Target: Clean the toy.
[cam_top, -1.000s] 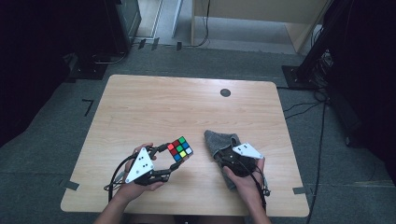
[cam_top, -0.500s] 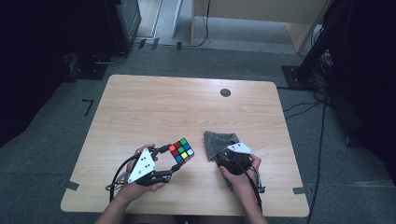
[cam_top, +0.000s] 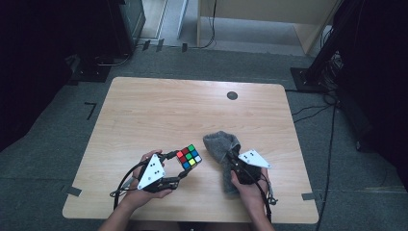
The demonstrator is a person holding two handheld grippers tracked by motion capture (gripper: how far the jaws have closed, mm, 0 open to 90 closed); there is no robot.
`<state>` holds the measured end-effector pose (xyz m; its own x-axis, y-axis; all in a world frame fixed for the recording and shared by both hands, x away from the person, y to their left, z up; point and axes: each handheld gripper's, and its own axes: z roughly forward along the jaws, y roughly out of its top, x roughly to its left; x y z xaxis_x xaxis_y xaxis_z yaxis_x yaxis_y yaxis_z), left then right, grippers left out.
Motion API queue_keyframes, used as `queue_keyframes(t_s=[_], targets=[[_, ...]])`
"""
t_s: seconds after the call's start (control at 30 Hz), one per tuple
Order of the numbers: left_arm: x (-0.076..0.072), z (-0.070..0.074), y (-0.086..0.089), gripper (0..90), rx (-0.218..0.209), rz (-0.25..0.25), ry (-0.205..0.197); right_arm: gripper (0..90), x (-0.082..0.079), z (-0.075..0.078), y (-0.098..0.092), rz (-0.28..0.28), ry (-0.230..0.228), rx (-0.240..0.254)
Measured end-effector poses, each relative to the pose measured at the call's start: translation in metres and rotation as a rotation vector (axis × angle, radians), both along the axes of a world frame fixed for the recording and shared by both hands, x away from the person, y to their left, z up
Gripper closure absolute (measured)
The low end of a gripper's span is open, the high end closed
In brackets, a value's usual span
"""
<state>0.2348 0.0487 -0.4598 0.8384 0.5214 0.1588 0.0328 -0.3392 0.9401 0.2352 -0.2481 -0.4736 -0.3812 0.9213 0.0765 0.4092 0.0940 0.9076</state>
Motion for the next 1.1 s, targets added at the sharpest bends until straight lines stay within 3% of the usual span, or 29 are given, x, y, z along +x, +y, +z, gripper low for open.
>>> queue_keyframes(t_s=[0.07, 0.13, 0.2, 0.27, 0.33, 0.4, 0.5, 0.6, 0.7, 0.73, 0.8, 0.9, 0.93, 1.0, 1.1], targets=[[-0.001, -0.001, -0.003, 34.8, 0.02, 0.004, -0.001, 83.5, -0.012, 0.022, 0.012, 0.049, -0.092, 0.033], [-0.003, -0.002, -0.007, 34.8, 0.043, 0.006, -0.011, 83.3, -0.023, 0.038, 0.025, 0.12, -0.135, 0.054], [-0.006, -0.003, -0.013, 34.8, 0.07, 0.004, -0.025, 83.2, -0.032, 0.047, 0.041, 0.222, -0.147, 0.066], [-0.009, -0.003, -0.017, 34.8, 0.098, 0.0, -0.041, 83.1, -0.039, 0.049, 0.054, 0.286, -0.156, 0.063], [-0.011, -0.003, -0.021, 34.8, 0.114, -0.003, -0.056, 83.0, -0.043, 0.05, 0.067, 0.361, -0.14, 0.051], [-0.013, -0.003, -0.022, 34.8, 0.117, -0.006, -0.065, 83.0, -0.045, 0.047, 0.076, 0.401, -0.124, 0.024], [-0.013, -0.003, -0.02, 34.9, 0.115, -0.004, -0.072, 82.8, -0.041, 0.044, 0.073, 0.378, -0.112, 0.029], [-0.013, 0.0, -0.018, 34.9, 0.086, -0.009, -0.068, 82.5, -0.034, 0.045, 0.055, 0.27, -0.11, 0.049], [-0.012, 0.001, -0.016, 34.9, 0.071, -0.013, -0.062, 82.3, -0.029, 0.044, 0.043, 0.2, -0.085, 0.066], [-0.012, 0.001, -0.016, 34.9, 0.071, -0.012, -0.061, 82.3, -0.028, 0.044, 0.041, 0.196, -0.079, 0.081], [-0.011, 0.0, -0.017, 34.9, 0.078, -0.007, -0.061, 81.8, -0.032, 0.046, 0.045, 0.239, -0.085, 0.092], [-0.011, -0.001, -0.017, 34.9, 0.082, -0.01, -0.063, 81.3, -0.04, 0.048, 0.064, 0.356, -0.104, 0.057], [-0.011, 0.0, -0.017, 34.8, 0.077, -0.012, -0.061, 81.3, -0.041, 0.048, 0.068, 0.368, -0.107, 0.043], [-0.011, 0.0, -0.015, 34.9, 0.069, -0.014, -0.06, 81.5, -0.039, 0.048, 0.067, 0.357, -0.108, 0.043], [-0.009, 0.003, -0.008, 34.9, 0.027, -0.029, -0.046, 81.5, -0.031, 0.047, 0.047, 0.243, -0.09, 0.083]])
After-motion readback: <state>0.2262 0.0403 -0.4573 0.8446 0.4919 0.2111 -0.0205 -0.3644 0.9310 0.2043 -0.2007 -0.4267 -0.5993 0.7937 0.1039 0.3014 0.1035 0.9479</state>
